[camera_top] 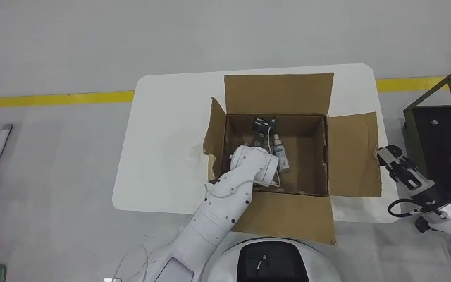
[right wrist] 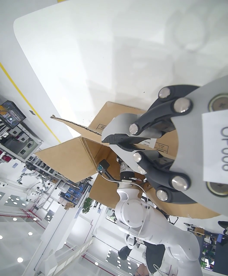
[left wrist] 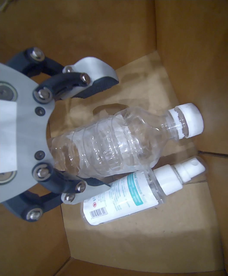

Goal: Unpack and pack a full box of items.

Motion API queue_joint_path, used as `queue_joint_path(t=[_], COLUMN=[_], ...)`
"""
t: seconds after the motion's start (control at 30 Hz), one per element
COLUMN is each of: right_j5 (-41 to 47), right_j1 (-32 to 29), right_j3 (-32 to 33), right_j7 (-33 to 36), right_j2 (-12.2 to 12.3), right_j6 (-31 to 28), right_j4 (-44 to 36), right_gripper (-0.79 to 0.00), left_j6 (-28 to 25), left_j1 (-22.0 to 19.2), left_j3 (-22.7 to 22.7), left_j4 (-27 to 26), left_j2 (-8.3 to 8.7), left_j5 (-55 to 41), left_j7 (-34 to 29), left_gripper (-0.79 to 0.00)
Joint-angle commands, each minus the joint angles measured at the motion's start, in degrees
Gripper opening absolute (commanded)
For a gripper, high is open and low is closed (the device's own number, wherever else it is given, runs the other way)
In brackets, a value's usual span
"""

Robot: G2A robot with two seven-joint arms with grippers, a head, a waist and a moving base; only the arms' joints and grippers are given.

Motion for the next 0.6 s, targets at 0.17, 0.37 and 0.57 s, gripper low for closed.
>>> queue_joint_path(t=[0.17,0.37,0.57], right_j5=[-0.4,-0.72,-0.4], right_j1=[0.17,0.41,0.66], right_j3=[-0.22,-0.56,-0.55], right_j7=[0.08,0.01,-0.26], right_j2=[-0.03,-0.08,-0.12], right_j6=[0.2,0.41,0.52], right_j4=[-0.14,0.12,0.26], right_gripper=[-0.785,-0.785,-0.785], left_j6=[-1.45,-1.87,-2.09], left_j1=[0.36,0.19,0.4], left_j3=[-0.19,-0.41,-1.0], left_j4=[0.82,2.1,0.32], left_j2=[-0.48,-0.96,-1.16], left_j5=[0.09,0.41,1.61], left_j7=[0.16,0.6,0.77], left_gripper=[-0.163,-0.539,-0.785])
